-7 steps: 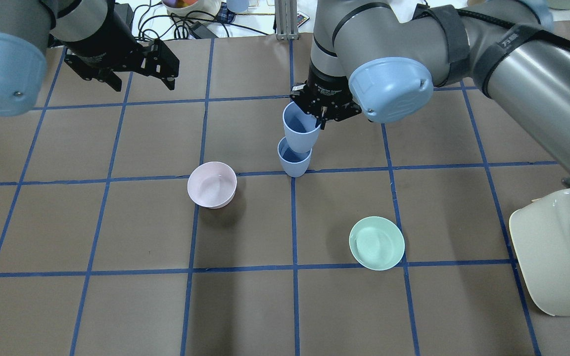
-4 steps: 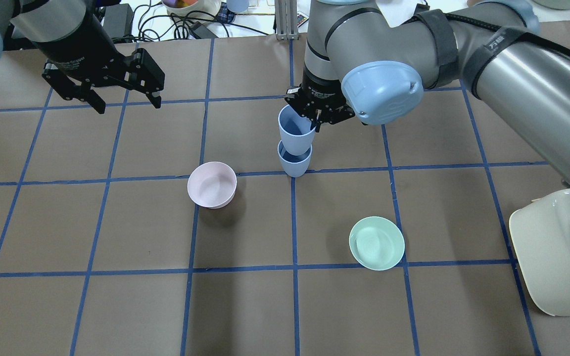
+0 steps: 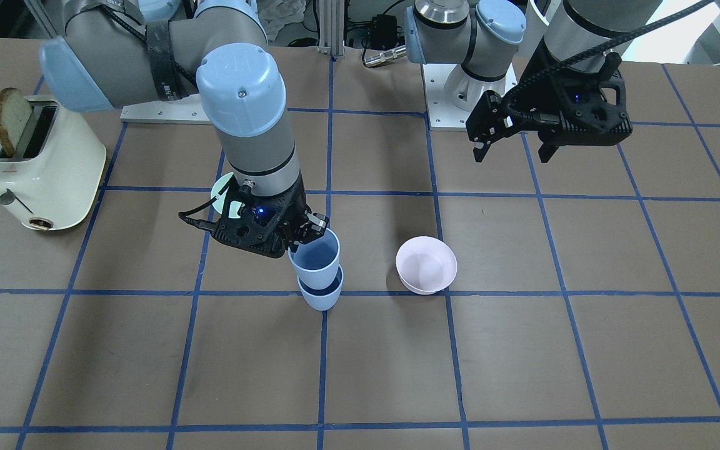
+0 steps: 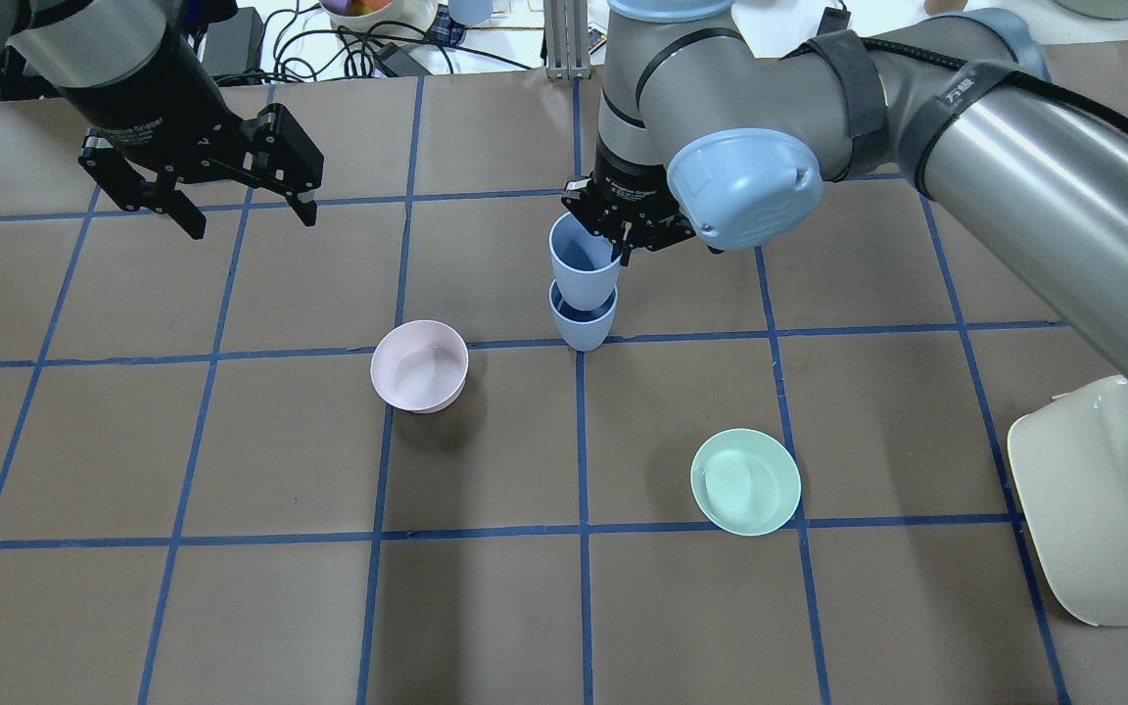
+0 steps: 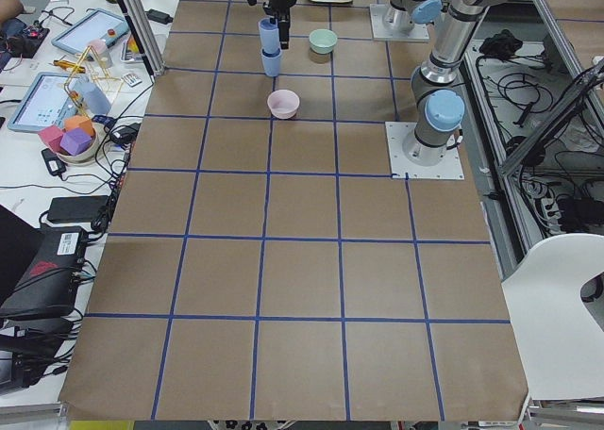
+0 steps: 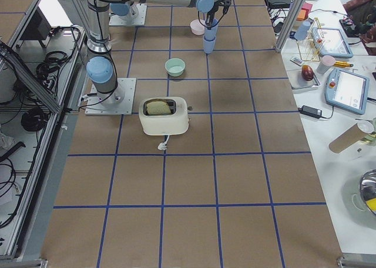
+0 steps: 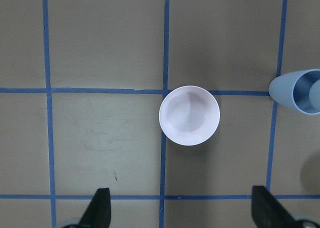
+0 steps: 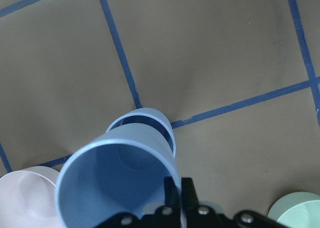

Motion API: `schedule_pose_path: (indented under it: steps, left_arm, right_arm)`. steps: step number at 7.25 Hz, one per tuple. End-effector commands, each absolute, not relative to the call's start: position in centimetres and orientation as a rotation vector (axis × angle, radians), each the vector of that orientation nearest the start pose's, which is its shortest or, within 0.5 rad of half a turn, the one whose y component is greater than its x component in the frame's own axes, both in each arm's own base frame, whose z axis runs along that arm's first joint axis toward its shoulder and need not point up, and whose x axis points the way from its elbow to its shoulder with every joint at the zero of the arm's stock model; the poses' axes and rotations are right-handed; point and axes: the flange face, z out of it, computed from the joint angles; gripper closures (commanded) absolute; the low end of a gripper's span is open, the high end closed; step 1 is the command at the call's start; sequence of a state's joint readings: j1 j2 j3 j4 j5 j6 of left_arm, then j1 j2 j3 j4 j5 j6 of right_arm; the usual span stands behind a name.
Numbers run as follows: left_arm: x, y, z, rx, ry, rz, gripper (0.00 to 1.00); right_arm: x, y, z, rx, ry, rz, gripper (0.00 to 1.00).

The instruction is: Stack blue cups with both arms

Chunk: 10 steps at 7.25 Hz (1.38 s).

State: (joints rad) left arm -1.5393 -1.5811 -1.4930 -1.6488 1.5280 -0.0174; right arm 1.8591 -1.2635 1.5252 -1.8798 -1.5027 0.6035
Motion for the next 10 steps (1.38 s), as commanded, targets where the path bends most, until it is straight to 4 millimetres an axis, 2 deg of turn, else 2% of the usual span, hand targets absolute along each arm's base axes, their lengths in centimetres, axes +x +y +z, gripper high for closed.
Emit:
schedule_pose_path:
  steps: [1, 4, 6, 7, 8, 9, 10]
  left_arm:
    - [-12.2, -49.7, 51.4, -0.078, 3.176, 0.017, 0.00]
    - [-12.2, -49.7, 51.4, -0.078, 3.181, 0.017, 0.00]
    - [-12.1, -49.7, 51.4, -0.081, 3.179, 0.017, 0.00]
    - [-12.2, -49.7, 51.5, -0.078, 3.181, 0.014, 0.00]
    - [-12.2, -49.6, 51.6, -0.078, 3.181, 0.009, 0.00]
    - [-12.2, -49.5, 51.6, -0.078, 3.181, 0.012, 0.00]
    - [-12.1, -49.5, 51.7, -0.081, 3.180, 0.009, 0.00]
  right_arm:
    - [30.8, -54.7, 36.7, 0.477, 3.024, -0.012, 0.76]
    - [30.9, -54.9, 36.0, 0.520, 3.023, 0.009, 0.34]
    - [30.8, -55.7, 37.4, 0.495, 3.019, -0.049, 0.20]
    - [28.8, -57.4, 39.6, 0.410, 3.026, -0.113, 0.12]
    - [24.6, -58.9, 40.9, 0.303, 3.065, -0.092, 0.06]
    - [19.6, -58.3, 42.9, 0.196, 3.135, -0.057, 0.00]
    - [15.8, -57.0, 45.0, 0.040, 3.158, -0.009, 0.00]
